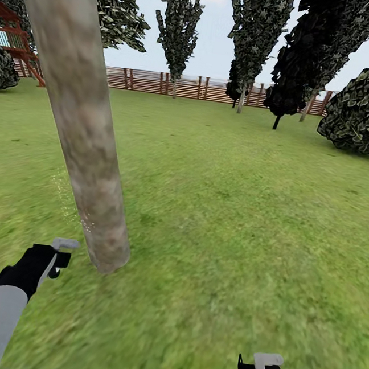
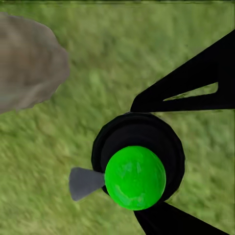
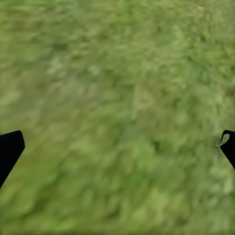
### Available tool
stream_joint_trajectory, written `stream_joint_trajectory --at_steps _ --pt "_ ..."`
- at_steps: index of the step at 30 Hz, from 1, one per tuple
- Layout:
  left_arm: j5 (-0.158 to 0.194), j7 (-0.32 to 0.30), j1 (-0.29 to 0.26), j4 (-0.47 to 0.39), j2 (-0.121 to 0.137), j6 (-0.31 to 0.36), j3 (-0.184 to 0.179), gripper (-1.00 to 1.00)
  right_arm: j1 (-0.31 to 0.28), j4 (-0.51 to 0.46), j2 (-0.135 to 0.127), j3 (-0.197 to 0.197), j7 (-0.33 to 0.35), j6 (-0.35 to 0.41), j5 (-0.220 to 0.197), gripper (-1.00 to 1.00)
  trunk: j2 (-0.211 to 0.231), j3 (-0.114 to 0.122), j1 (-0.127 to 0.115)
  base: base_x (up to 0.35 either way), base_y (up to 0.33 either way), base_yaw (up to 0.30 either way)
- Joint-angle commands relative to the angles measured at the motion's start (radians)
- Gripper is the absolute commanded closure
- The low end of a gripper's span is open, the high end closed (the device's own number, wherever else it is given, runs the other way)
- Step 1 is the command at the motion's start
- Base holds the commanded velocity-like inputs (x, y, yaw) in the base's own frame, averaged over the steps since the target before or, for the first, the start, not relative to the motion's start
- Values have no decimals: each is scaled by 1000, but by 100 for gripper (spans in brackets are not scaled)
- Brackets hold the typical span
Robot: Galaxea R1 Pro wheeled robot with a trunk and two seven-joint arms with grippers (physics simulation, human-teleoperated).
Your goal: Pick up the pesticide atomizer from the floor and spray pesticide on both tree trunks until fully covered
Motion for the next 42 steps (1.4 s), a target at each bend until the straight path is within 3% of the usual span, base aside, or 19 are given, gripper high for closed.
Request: stream_joint_trajectory --at_steps 1,3,5,8,10,12,15,17,22,25,27,30,32,34,42 --pt "0 -24 -2 -22 -3 2 -1 100 0 0 0 0 0 0 0 -100 0 0 0 0 0 0" --pt "0 -79 -18 -61 -15 24 -3 100 0 0 0 0 0 0 0 -100 0 0 0 0 0 0" --pt "-1 -99 -46 -69 -9 62 -17 100 0 0 0 0 0 0 0 -100 0 0 0 0 0 0" --pt "-3 -109 -79 -72 29 85 -32 100 0 0 0 0 1 0 0 -100 0 0 0 0 0 0" --pt "-2 -114 -81 -73 35 86 -47 100 0 0 0 0 1 0 0 -100 0 0 0 0 0 0" --pt "2 -119 -87 -75 13 89 -109 100 0 0 0 0 1 0 0 -100 0 0 0 0 0 0" --pt "2 -121 -115 -77 -22 102 -138 100 0 0 0 0 1 0 0 -100 0 0 0 0 0 0" --pt "2 -122 -142 -76 -13 122 -140 100 0 0 0 0 1 0 0 -100 0 0 0 0 0 0" --pt "5 -147 -150 -78 43 129 -141 100 0 0 0 0 0 0 0 -100 0 0 0 0 0 0" --pt "3 -179 -150 -82 33 131 -147 100 0 0 0 0 0 0 0 -100 0 0 0 0 0 0" --pt "4 -187 -181 -82 22 140 -147 100 0 0 0 0 0 0 0 -100 0 0 0 0 0 0" --pt "3 -190 -227 -81 36 173 -143 100 0 0 0 0 0 0 0 -100 0 0 0 0 0 0" --pt "4 -193 -247 -81 71 182 -140 100 0 0 0 0 0 0 0 -100 0 0 0 0 0 0" --pt "5 -193 -248 -81 82 183 -140 100 0 0 0 0 0 0 0 -100 0 0 0 0 0 0" --pt "1 -192 -239 -108 76 184 -148 100 0 0 0 0 1 0 0 -100 0 0 0 37 -26 0"
